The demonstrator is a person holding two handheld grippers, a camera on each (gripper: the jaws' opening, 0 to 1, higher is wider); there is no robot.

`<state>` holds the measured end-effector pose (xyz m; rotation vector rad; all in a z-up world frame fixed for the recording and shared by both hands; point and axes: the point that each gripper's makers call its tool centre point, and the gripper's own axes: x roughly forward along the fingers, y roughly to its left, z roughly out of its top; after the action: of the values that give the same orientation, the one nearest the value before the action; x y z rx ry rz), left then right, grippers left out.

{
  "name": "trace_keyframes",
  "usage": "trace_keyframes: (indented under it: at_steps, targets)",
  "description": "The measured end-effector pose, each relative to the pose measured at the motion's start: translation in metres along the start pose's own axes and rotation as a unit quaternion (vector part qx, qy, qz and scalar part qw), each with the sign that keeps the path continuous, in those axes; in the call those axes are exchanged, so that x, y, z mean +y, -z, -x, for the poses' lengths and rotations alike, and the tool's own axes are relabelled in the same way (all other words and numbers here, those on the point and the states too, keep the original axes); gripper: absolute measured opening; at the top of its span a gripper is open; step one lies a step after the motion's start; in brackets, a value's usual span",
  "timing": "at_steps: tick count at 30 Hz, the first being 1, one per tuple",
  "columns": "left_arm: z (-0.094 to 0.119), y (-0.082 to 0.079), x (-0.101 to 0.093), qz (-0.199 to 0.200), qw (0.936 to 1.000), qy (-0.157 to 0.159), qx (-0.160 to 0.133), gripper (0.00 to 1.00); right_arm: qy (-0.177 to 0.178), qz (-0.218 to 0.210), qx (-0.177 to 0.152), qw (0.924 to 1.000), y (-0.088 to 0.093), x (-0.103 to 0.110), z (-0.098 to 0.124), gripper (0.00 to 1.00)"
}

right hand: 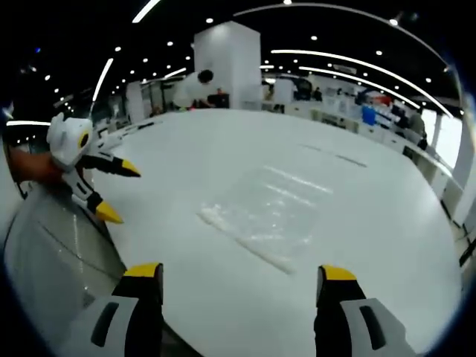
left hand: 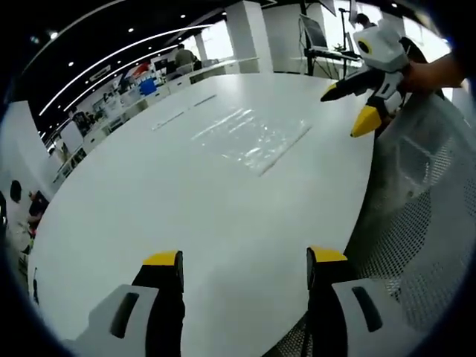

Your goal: Open the resealable bag by pulling the two sides of the seal apart until the entire bag opening is separated and visibly accessible.

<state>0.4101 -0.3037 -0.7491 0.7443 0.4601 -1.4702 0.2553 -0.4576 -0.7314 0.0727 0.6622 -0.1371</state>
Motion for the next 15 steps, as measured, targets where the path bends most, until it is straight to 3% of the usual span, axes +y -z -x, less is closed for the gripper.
trace_keyframes:
  at_steps: [15]
  targets:
    - [0.0016,0.0012,0.0040,-0.014,0.9998,-0.012,0.006,0.66,-0.020,0.008,-0.003,0.9998,-0.0031,0.0079,-0.0010,0.83]
